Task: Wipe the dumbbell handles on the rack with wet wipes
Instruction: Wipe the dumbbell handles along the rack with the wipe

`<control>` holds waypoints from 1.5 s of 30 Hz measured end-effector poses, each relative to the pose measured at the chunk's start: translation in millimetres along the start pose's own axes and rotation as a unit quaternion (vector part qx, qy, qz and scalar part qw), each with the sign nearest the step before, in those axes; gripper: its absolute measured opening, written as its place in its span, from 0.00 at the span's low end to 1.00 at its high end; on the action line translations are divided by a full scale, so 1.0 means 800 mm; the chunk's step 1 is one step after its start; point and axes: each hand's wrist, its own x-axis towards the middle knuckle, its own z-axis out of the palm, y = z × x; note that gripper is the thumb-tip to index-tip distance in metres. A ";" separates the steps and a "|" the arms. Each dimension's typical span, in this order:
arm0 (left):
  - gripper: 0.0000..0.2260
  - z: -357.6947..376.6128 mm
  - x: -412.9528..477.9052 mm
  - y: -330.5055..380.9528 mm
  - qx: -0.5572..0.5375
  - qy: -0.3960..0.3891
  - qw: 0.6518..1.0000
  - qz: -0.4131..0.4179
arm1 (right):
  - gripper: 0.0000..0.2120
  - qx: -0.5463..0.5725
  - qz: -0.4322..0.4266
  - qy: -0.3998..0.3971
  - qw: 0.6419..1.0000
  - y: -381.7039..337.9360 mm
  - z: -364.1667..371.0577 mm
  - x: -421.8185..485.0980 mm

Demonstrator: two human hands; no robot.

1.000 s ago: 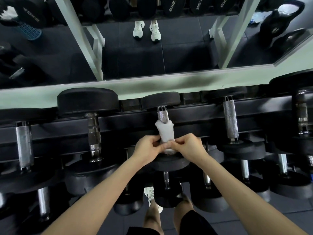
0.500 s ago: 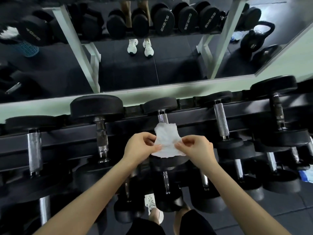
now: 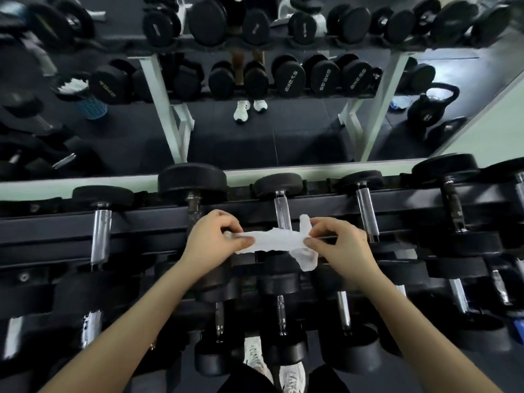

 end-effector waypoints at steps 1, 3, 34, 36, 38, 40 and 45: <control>0.09 -0.006 -0.008 0.000 -0.049 -0.012 0.999 -0.017 | 0.10 0.039 0.004 -0.023 0.999 0.003 -0.002 0.000; 0.12 -0.016 -0.022 -0.001 -0.159 -0.045 0.985 -0.056 | 0.08 0.088 0.008 -0.071 0.994 0.002 -0.003 -0.001; 0.14 -0.077 0.050 -0.191 0.001 0.017 0.992 -0.128 | 0.15 -0.108 0.177 0.020 0.978 -0.131 0.280 0.065; 0.14 -0.059 0.055 -0.192 -0.081 -0.004 0.985 -0.153 | 0.20 -0.029 0.179 -0.012 0.983 -0.133 0.292 0.073; 0.13 -0.042 0.061 -0.191 -0.189 -0.020 0.964 -0.186 | 0.19 0.034 0.195 -0.031 0.980 -0.131 0.300 0.080; 0.13 -0.032 0.067 -0.188 -0.270 -0.036 0.939 -0.212 | 0.15 0.070 0.206 -0.033 0.975 -0.122 0.303 0.087; 0.08 -0.021 0.078 -0.184 -0.414 -0.015 0.873 -0.257 | 0.05 0.224 0.215 -0.019 0.951 -0.107 0.300 0.101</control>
